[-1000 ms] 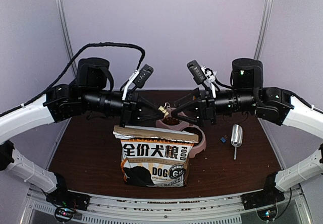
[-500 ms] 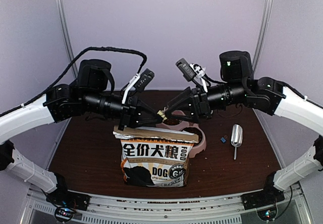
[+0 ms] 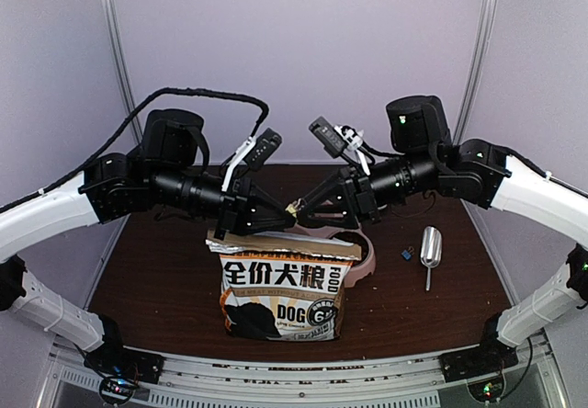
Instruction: Serve the pet food
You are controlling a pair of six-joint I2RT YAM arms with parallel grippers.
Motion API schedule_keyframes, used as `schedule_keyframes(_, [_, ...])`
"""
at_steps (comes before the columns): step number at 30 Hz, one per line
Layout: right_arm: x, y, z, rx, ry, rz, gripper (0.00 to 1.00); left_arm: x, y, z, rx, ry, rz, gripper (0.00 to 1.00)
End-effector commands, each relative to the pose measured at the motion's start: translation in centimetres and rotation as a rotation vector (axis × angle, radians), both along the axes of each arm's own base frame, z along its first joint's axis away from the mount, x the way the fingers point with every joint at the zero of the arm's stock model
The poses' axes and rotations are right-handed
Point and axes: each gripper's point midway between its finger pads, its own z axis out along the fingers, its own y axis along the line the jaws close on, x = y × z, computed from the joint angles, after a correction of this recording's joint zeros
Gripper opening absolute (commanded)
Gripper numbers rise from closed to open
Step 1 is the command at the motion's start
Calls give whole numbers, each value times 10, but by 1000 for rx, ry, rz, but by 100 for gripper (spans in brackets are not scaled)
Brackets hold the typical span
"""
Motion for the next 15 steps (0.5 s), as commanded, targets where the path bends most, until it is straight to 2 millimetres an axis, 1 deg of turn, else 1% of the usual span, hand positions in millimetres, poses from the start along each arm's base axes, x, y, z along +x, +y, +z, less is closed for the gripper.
schedule_keyframes(1, [-7, -1, 20, 45, -18, 28, 41, -3, -2, 15, -36, -34, -21, 1])
schedule_keyframes(3, [-7, -1, 19, 44, -18, 27, 39, -3, -3, 15, -36, -33, -22, 0])
schedule_keyframes(6, [-7, -1, 20, 50, -18, 27, 39, -4, -3, 15, -36, -31, -27, 1])
schedule_keyframes(10, [-6, 1, 20, 52, -16, 26, 48, -5, -3, 15, -37, -28, -36, 1])
schedule_keyframes(13, [-6, 1, 18, 50, -16, 26, 47, -5, -3, 15, -37, -28, -37, 1])
schedule_keyframes(15, [-5, 2, 18, 50, -13, 27, 45, -5, -3, 14, -36, -29, -35, 1])
